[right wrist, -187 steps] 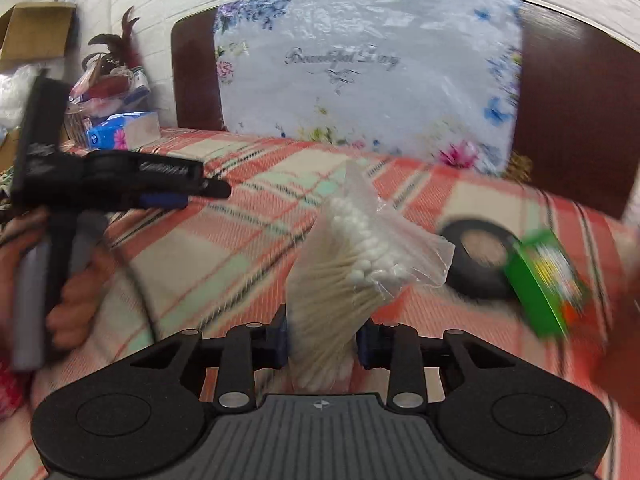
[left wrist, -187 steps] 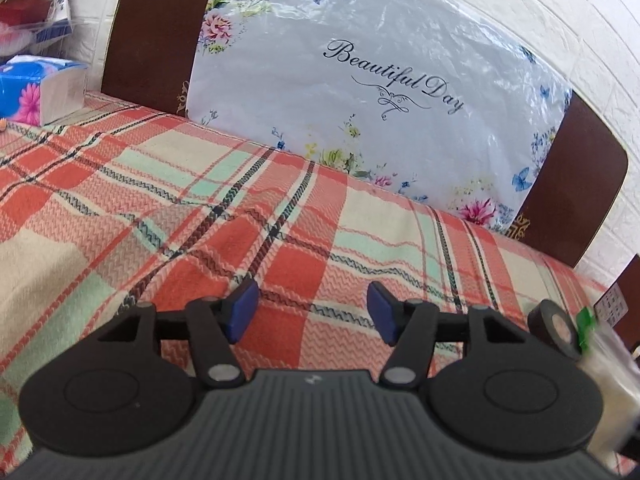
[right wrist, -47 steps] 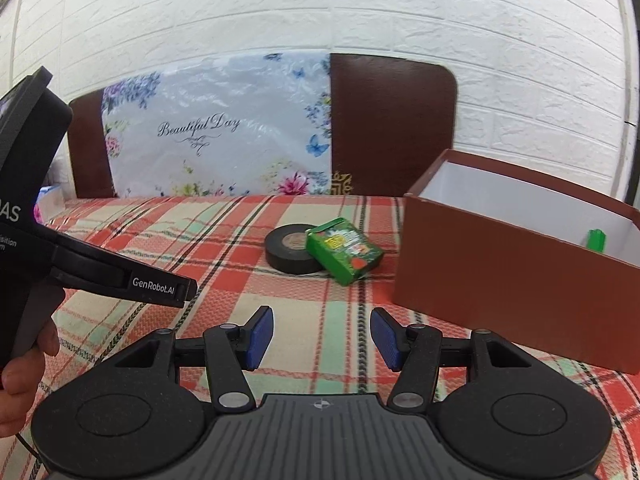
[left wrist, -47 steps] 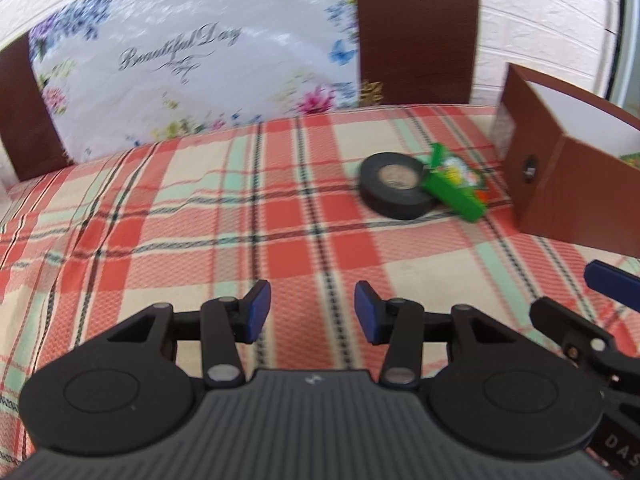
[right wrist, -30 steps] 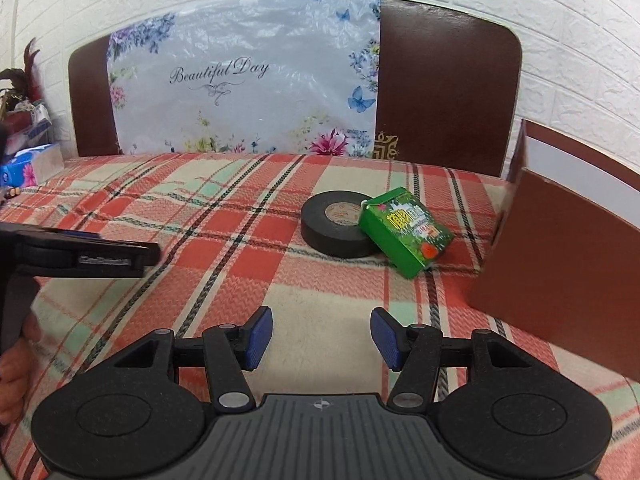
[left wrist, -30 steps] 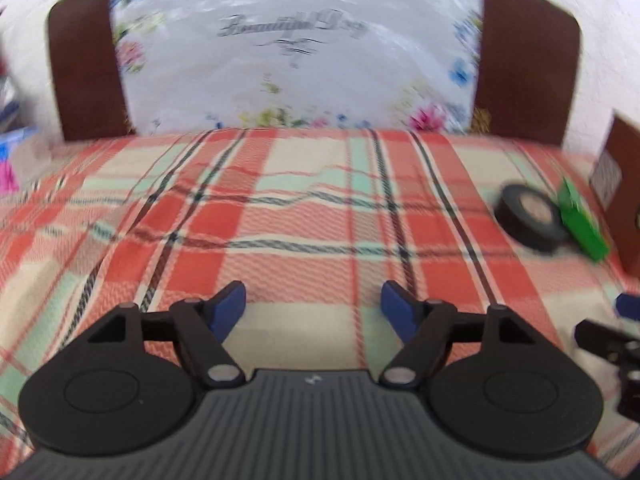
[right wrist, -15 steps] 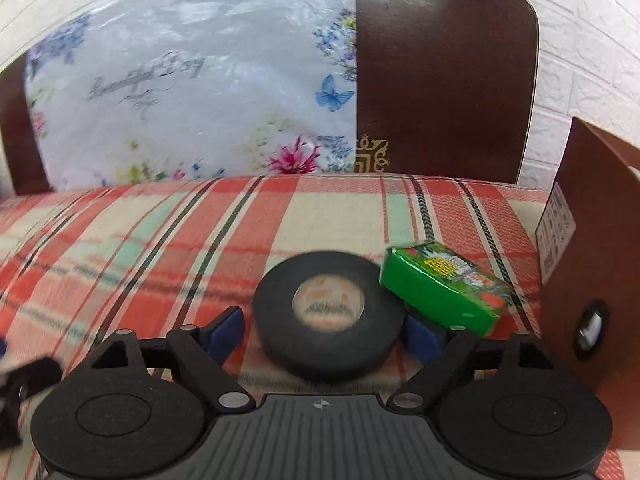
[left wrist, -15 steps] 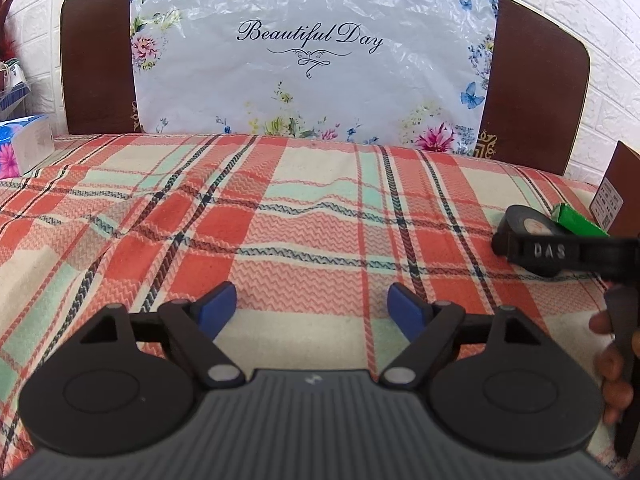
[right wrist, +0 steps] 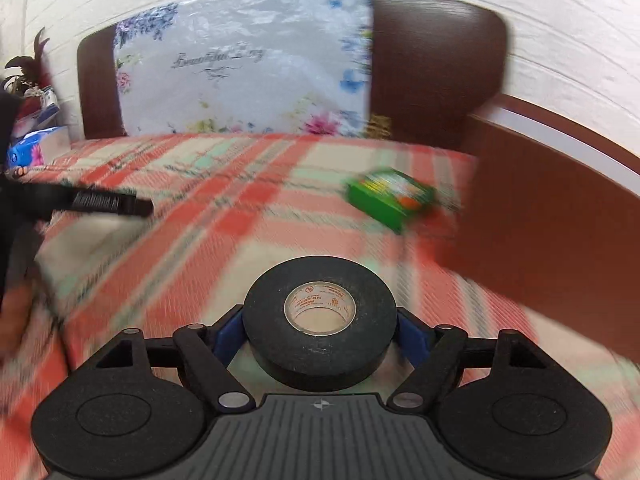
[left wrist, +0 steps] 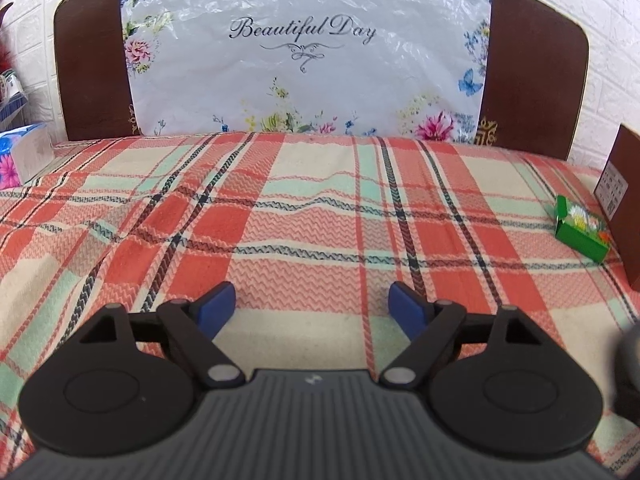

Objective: Organize objects
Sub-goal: 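Grasp the black electrical tape roll by its rim with the left gripper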

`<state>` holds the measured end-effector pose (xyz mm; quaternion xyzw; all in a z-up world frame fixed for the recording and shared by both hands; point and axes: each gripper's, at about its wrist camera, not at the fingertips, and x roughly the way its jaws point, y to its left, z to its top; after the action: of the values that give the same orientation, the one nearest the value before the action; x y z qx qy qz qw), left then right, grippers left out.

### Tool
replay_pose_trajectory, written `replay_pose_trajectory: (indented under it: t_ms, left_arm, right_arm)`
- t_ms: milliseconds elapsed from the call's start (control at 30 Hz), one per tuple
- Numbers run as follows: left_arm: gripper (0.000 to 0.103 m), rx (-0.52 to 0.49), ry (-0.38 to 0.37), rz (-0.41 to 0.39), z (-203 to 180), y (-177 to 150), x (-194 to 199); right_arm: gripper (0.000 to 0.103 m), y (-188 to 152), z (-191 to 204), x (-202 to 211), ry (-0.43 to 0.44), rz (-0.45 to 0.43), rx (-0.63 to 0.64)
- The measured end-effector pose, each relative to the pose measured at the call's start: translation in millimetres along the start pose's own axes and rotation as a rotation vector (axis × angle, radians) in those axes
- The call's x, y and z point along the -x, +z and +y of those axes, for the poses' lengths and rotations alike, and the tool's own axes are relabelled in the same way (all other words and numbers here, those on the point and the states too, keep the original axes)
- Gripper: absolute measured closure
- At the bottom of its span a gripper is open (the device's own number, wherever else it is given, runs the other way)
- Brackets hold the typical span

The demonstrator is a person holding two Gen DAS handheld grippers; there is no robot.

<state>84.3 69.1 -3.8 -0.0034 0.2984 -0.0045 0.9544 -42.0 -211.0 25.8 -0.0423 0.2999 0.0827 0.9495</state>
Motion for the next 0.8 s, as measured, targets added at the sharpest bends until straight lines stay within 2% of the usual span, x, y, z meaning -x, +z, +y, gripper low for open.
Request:
replay_pose_trajectory:
  t_ms: [67, 133, 267, 400, 467, 600, 800]
  left_arm:
    - [0.02, -0.017, 0.011, 0.029, -5.7, 4.5, -0.2]
    - [0.028, -0.02, -0.037, 0.065, -17.2, 9.4, 4.7]
    - [0.035, -0.089, -0.209, 0.107, -68.8, 19.4, 27.3]
    - [0.036, -0.187, -0.389, 0.134, -126.9, 24.6, 54.7]
    - [0.036, -0.241, -0.448, 0.166, -150.8, 21.7, 63.8]
    - [0.036, -0.299, -0.527, 0.256, -176.7, 6.1, 64.9]
    - [0.047, -0.326, -0.58, 0.354, -183.6, -16.5, 56.2]
  right_arm:
    - [0.028, -15.1, -16.0, 19.1, -0.042, 0.0, -0.046]
    - [0.027, -25.7, -28.5, 33.7, -0.085, 0.0, -0.095]
    - [0.024, -37.5, -34.9, 47.3, -0.11, 0.003, -0.109]
    - [0.023, -40.9, -30.6, 49.0, -0.115, -0.003, -0.08]
    - [0.022, -42.1, -30.5, 48.9, -0.111, -0.008, -0.075]
    - [0.021, -43.5, -39.1, 49.2, -0.096, -0.017, -0.079]
    - [0.017, -42.6, -44.2, 45.5, -0.07, -0.026, -0.095]
